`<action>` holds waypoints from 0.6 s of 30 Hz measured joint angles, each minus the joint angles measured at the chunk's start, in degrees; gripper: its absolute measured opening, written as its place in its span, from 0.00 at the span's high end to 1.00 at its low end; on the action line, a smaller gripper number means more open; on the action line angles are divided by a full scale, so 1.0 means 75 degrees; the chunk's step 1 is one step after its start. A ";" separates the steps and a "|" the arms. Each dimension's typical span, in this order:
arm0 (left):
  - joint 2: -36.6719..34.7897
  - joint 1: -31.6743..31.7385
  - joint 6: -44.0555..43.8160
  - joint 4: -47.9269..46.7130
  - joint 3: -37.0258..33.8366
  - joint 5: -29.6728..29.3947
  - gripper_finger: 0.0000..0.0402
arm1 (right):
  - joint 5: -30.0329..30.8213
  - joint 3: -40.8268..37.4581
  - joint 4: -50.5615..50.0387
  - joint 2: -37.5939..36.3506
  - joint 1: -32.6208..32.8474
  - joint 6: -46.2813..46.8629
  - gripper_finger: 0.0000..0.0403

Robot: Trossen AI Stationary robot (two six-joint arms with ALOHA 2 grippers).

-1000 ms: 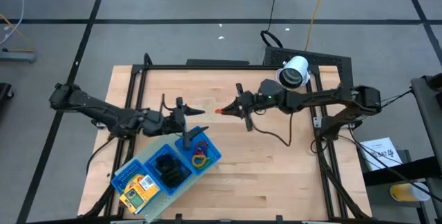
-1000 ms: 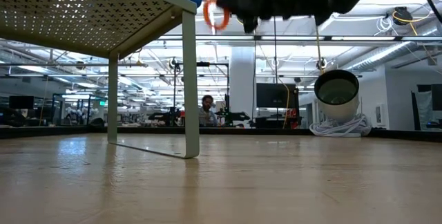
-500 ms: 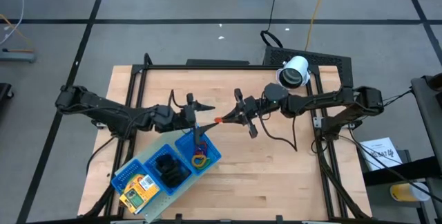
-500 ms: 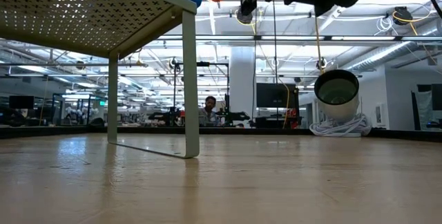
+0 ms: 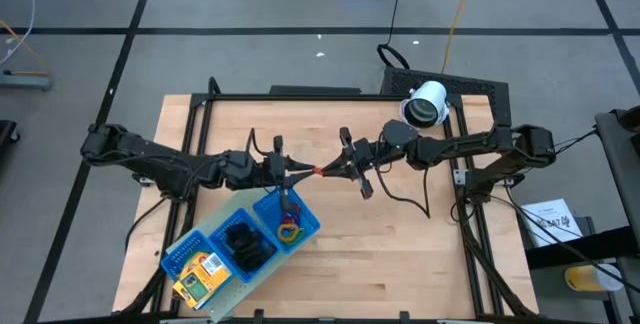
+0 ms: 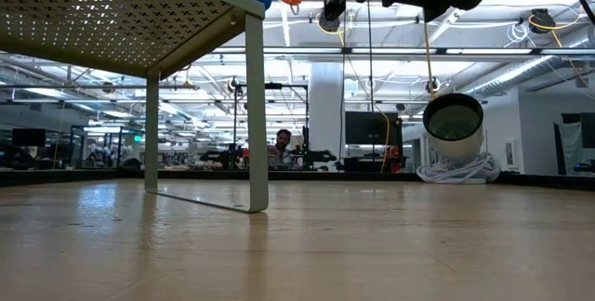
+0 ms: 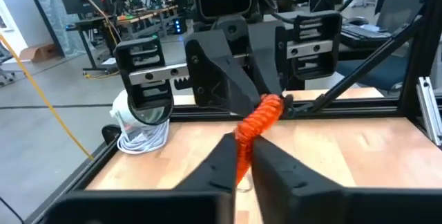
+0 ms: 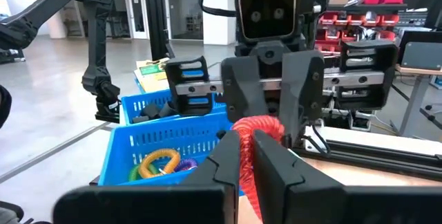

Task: Pick & Place Office Desk Supplies
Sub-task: Put the orange spring rubber band into the top blue basket on the shelf

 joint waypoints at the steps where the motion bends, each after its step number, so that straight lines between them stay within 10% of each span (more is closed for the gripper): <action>1: 0.0000 0.0006 0.0001 -0.0011 0.0000 0.0004 0.93 | 0.0000 0.0000 0.0000 0.0000 0.0000 0.0000 0.97; 18: -0.0503 -0.0328 -0.0008 -0.0020 0.0000 0.0198 0.99 | 0.0024 0.0015 -0.0949 -0.0488 -0.0269 -0.0100 0.66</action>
